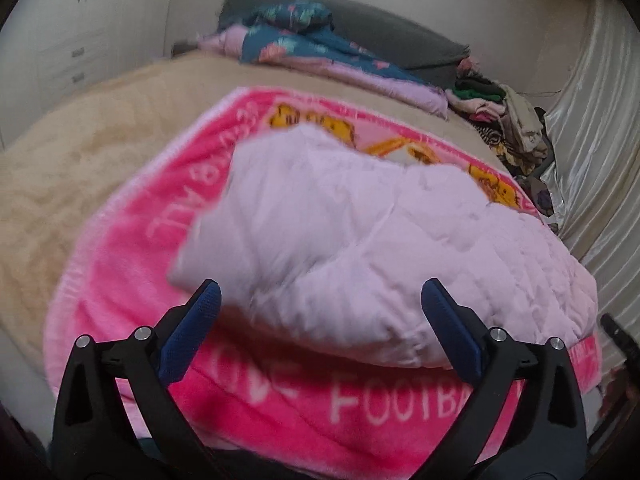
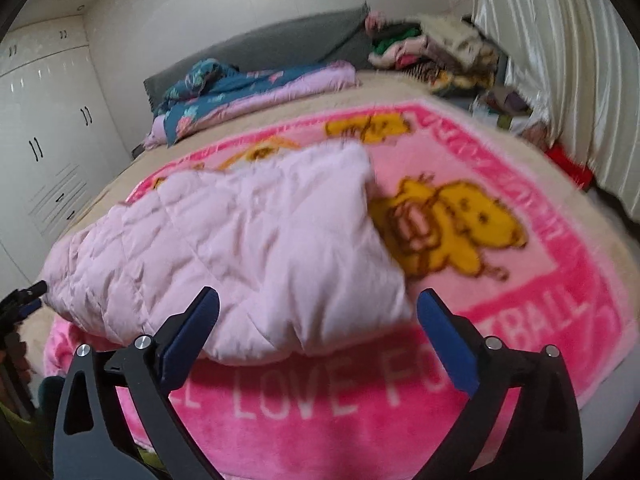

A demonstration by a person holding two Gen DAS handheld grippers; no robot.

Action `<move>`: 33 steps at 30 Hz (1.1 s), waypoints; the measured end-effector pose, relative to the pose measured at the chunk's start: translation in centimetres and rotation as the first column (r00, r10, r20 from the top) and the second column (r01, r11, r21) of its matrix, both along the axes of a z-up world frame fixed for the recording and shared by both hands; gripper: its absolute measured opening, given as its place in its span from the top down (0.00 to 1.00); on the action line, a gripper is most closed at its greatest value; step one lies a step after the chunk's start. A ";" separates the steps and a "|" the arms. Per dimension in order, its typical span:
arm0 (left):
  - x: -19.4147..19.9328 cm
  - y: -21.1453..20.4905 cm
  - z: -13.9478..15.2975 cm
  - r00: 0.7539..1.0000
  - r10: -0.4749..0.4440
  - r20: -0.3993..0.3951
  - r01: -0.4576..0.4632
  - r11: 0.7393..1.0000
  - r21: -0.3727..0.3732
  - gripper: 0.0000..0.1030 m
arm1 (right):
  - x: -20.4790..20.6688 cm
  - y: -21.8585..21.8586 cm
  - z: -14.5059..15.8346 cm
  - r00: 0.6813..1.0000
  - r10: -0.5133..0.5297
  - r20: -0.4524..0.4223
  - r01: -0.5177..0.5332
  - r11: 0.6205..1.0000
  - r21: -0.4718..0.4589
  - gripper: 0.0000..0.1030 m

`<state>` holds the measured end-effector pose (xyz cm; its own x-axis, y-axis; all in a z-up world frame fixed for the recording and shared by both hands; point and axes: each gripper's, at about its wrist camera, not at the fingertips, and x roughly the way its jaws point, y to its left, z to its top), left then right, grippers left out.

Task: Fold large clothes
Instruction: 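Pull both open tools back from the folded jacket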

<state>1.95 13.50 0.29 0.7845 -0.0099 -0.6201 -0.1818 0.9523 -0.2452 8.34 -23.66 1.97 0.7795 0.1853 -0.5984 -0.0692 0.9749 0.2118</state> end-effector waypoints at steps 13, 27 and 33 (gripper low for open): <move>-4.2 -3.2 5.0 0.989 -0.037 0.140 0.029 0.998 0.060 0.09 | -5.0 2.9 6.6 0.965 0.093 0.247 -0.069 0.992 -0.105 0.04; -6.4 -8.6 4.3 0.980 -0.098 0.175 0.078 0.990 0.118 0.09 | -8.2 8.7 6.6 0.937 0.213 0.278 -0.172 0.971 -0.164 0.04; -7.0 -10.1 3.2 0.978 -0.123 0.169 0.102 0.987 0.126 0.09 | -8.9 9.6 5.4 0.936 0.221 0.272 -0.182 0.970 -0.163 0.04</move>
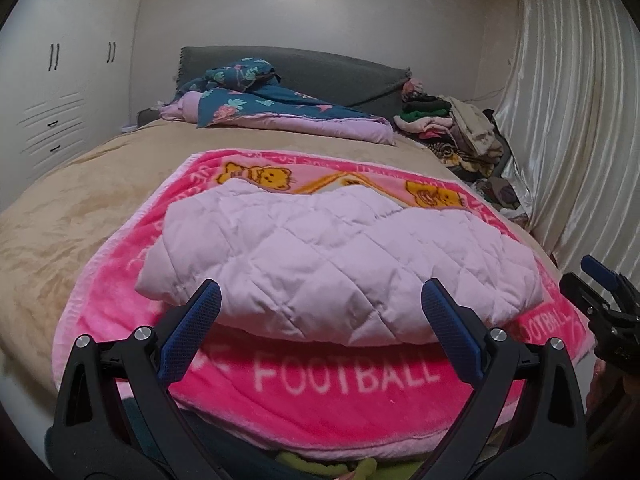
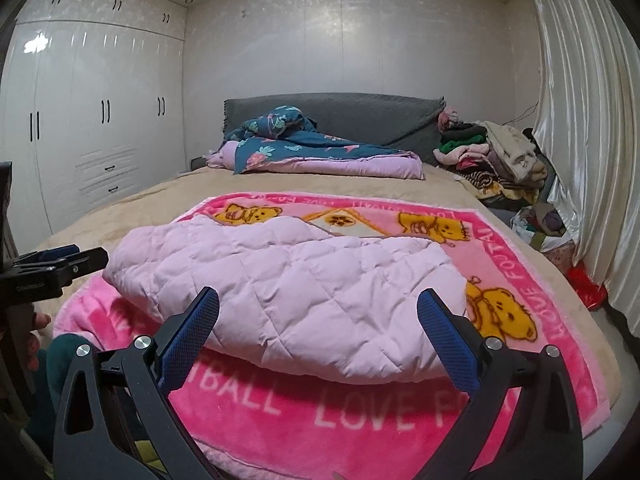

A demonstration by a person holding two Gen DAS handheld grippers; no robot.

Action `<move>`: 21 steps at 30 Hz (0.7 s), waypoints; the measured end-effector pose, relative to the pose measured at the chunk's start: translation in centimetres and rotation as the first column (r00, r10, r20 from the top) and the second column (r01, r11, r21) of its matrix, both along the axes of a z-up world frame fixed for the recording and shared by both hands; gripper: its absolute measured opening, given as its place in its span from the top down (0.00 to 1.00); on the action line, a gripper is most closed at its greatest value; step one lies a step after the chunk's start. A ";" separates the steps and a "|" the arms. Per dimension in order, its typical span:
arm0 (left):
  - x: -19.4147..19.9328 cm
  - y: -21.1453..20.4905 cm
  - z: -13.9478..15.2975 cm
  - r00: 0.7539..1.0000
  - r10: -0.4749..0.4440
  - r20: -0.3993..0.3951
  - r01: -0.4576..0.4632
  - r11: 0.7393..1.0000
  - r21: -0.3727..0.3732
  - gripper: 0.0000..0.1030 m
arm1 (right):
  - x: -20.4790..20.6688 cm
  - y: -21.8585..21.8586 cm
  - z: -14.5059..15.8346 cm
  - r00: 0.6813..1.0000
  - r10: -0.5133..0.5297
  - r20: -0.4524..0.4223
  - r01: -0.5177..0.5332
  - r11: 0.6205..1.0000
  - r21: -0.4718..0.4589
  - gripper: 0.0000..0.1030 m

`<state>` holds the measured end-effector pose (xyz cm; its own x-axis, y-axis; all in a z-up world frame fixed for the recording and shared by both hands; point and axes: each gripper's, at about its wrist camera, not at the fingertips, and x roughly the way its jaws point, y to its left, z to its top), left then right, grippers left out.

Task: Fold large clothes
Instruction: 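Pull both open tools back from the folded jacket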

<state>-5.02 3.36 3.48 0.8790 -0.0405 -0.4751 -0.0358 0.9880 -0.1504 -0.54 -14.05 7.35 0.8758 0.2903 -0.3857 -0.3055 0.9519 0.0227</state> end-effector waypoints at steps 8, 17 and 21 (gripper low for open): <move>-0.2 -1.0 -1.3 1.000 -0.016 0.011 0.016 1.000 0.001 0.09 | -0.7 0.9 -1.6 1.000 0.023 0.003 -0.023 1.000 0.010 0.04; 1.0 -0.2 -3.7 0.999 -0.014 -0.044 0.013 0.999 -0.035 0.09 | 1.6 1.7 -5.2 0.992 0.008 -0.125 -0.009 1.000 -0.003 0.04; 1.4 0.2 -4.7 0.998 0.002 -0.069 -0.004 0.999 -0.032 0.09 | 2.6 2.0 -6.5 0.987 -0.009 -0.163 0.009 1.000 -0.004 0.04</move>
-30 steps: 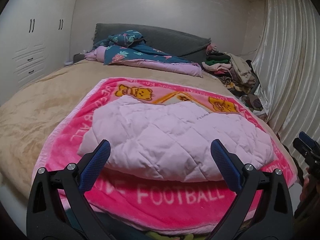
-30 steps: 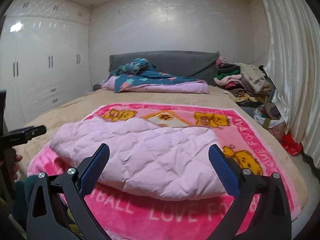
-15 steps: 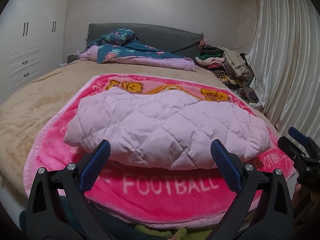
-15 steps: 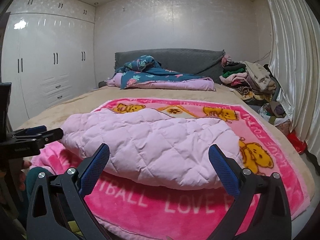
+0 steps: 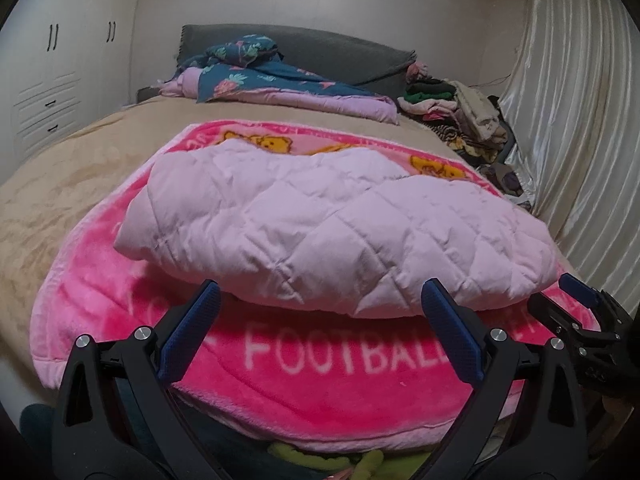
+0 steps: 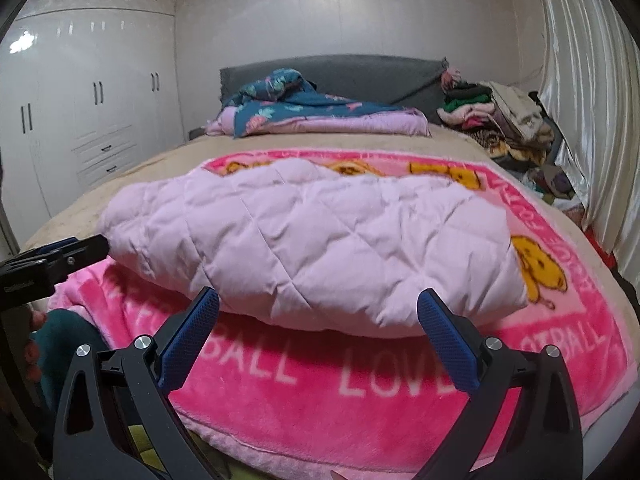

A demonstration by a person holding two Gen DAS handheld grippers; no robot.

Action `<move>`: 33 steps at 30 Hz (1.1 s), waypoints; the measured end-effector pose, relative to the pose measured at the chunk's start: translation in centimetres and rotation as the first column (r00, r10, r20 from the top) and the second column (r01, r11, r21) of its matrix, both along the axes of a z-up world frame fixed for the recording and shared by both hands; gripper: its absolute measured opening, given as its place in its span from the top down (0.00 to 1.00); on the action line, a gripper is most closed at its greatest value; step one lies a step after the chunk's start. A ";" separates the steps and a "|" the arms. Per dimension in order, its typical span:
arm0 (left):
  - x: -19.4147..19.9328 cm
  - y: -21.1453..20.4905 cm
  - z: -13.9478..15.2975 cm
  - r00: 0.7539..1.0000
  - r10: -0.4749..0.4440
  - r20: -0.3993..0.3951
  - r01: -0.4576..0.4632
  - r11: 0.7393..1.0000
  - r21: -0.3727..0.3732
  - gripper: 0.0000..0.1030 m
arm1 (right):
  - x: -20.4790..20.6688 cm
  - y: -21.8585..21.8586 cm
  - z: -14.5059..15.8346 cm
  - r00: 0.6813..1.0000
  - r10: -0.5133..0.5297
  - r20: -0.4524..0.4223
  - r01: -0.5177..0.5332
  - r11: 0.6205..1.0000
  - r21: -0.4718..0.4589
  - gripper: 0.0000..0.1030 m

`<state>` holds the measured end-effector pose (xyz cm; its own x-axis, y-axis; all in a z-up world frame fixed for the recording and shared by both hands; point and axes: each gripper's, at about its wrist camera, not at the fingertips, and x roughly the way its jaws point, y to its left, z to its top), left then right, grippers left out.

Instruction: Fold large clothes

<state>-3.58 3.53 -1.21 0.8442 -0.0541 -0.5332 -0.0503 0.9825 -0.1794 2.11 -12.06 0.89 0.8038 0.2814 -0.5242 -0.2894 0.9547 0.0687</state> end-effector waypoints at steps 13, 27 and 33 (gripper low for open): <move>0.3 0.8 -0.5 1.000 0.019 -0.021 -0.019 1.000 0.004 0.09 | -0.2 1.5 -0.1 0.999 0.051 0.008 -0.051 0.998 -0.025 0.04; -0.1 1.0 -0.1 1.000 0.025 -0.013 -0.025 1.000 0.014 0.09 | -0.6 1.5 0.2 0.998 0.055 0.013 -0.054 0.998 -0.022 0.04; -0.2 1.0 0.0 0.999 0.032 -0.012 -0.032 0.999 0.022 0.09 | -0.6 1.5 0.3 0.998 0.055 0.012 -0.054 0.998 -0.020 0.04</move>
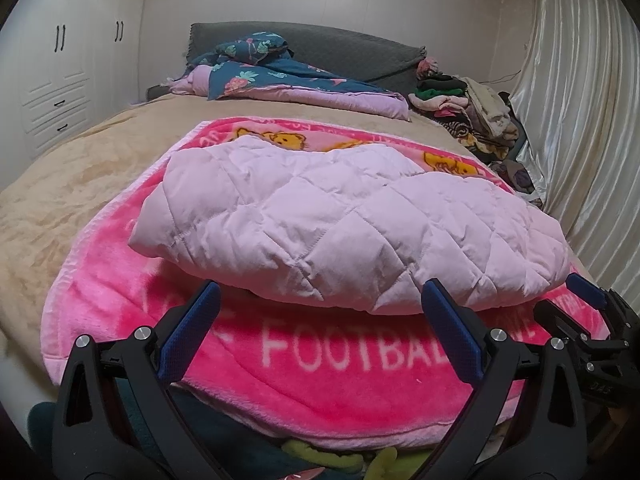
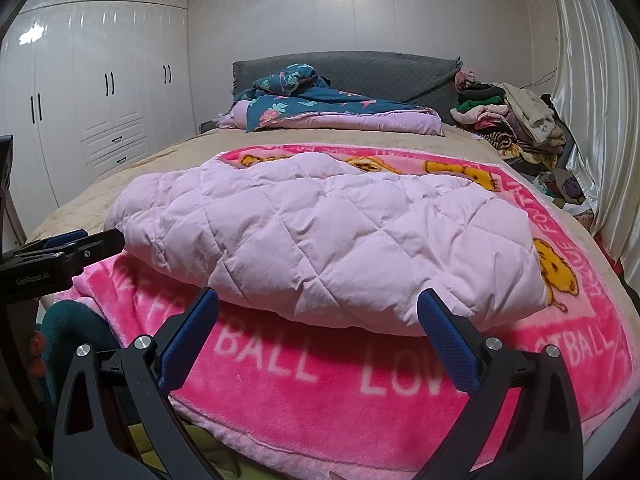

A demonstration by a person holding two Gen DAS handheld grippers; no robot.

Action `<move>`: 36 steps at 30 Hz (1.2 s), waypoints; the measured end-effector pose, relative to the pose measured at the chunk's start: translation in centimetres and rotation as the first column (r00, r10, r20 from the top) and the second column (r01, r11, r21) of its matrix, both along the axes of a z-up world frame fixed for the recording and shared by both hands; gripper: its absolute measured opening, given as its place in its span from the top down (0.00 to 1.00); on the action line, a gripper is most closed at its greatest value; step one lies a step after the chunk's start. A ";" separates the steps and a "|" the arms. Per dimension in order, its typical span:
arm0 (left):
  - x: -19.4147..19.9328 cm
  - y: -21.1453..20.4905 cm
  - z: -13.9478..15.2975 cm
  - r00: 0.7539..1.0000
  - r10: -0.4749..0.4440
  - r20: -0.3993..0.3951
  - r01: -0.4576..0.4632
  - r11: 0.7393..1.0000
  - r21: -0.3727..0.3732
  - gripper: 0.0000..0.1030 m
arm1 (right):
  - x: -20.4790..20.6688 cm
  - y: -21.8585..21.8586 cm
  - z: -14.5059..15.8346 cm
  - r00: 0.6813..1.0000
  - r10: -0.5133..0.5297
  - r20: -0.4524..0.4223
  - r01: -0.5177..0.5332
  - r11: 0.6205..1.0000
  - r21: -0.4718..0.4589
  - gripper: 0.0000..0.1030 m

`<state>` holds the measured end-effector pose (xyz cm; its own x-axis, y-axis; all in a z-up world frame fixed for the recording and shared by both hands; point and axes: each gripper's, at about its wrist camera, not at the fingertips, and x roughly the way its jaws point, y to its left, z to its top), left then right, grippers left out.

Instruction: Fold large clothes

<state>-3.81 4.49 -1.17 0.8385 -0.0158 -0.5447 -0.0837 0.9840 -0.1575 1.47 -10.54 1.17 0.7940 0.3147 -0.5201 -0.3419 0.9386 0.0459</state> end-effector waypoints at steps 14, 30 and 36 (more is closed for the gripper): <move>0.0 0.0 0.1 1.000 0.008 -0.005 -0.008 1.000 0.007 0.09 | -0.1 0.1 0.2 1.000 -0.001 0.003 0.001 1.000 0.000 0.04; 0.0 0.2 0.1 1.000 0.021 -0.011 -0.021 1.000 0.020 0.09 | -0.2 0.0 0.2 1.000 -0.001 0.003 0.001 1.000 0.001 0.04; 0.0 0.0 0.1 1.000 0.022 -0.011 -0.022 1.000 0.022 0.09 | -0.2 0.1 0.1 1.000 -0.002 0.004 0.002 1.000 -0.001 0.04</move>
